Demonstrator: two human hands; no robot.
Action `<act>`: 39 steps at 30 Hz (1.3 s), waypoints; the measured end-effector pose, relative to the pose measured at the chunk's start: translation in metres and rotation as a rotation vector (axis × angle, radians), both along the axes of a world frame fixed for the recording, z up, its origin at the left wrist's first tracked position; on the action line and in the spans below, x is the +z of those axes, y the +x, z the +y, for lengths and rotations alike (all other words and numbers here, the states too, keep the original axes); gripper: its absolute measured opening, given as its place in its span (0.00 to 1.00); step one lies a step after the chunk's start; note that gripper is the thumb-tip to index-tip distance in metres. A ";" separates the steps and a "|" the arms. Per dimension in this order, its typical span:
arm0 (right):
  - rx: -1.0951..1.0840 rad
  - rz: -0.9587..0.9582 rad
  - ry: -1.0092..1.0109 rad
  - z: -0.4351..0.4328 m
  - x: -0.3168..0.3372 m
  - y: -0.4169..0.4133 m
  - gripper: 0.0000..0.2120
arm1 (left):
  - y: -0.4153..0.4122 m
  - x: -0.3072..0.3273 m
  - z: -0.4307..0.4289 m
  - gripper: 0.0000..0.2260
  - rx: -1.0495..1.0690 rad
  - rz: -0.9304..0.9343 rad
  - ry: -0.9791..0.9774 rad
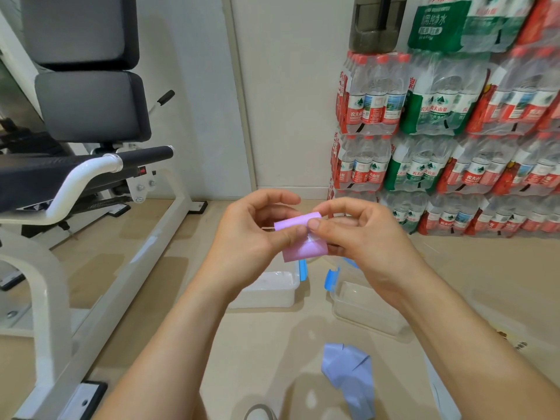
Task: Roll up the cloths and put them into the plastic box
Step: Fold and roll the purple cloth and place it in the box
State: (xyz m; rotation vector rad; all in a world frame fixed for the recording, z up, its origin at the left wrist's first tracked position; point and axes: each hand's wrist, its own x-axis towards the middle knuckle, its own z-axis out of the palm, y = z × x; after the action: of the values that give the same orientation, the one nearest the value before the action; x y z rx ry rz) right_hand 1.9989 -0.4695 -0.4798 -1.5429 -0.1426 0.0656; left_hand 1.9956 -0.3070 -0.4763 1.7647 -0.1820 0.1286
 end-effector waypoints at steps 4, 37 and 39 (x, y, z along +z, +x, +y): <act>-0.003 -0.029 -0.036 -0.003 0.001 0.001 0.06 | -0.001 0.000 0.002 0.07 -0.052 0.051 0.023; -0.113 -0.028 0.076 -0.001 0.004 0.000 0.19 | -0.004 -0.006 -0.024 0.12 0.109 -0.223 0.135; -0.141 -0.018 0.103 -0.005 0.004 0.003 0.22 | -0.004 -0.008 -0.025 0.12 0.097 -0.265 0.183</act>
State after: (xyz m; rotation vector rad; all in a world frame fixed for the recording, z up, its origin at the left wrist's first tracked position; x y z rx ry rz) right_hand 2.0017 -0.4749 -0.4754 -1.4468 -0.0500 -0.0659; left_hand 1.9920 -0.3322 -0.4845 1.9352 -0.3083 0.4288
